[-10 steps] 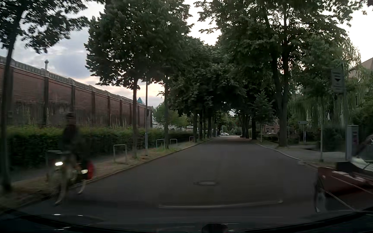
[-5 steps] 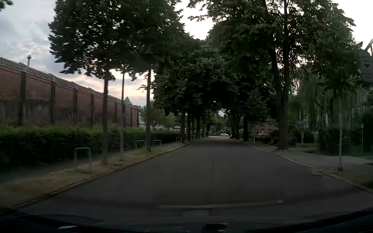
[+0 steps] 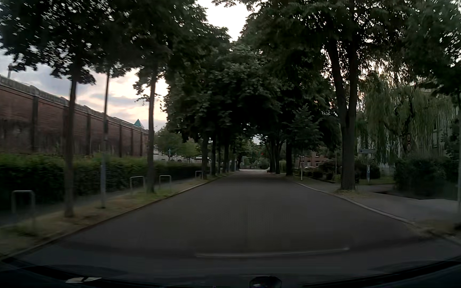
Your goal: Follow the waypoints while adhering to traffic rules and regulations
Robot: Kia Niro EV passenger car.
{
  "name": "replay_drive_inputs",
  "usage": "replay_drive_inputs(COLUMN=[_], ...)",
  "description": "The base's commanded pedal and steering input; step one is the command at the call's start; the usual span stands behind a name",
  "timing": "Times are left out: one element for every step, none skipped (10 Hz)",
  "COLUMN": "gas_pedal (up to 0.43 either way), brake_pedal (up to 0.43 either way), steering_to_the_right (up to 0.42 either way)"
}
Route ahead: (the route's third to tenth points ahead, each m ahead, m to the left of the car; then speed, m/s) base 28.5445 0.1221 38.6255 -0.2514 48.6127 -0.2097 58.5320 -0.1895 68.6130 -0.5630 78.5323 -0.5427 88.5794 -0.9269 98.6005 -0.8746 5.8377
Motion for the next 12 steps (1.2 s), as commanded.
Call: replay_drive_inputs(gas_pedal=[0.118,0.13,0.13,0.13,0.13,0.13,0.138,0.138,0.138,0.138,0.138,0.138], brake_pedal=[0.0,0.0,0.0,0.0,0.0,0.0,0.0,0.0,0.0,0.0,0.0,0.0], steering_to_the_right=[0.085,0.082,0.08,0.079,0.078,0.075,0.07,0.064,0.059,0.056,0.051,0.039])
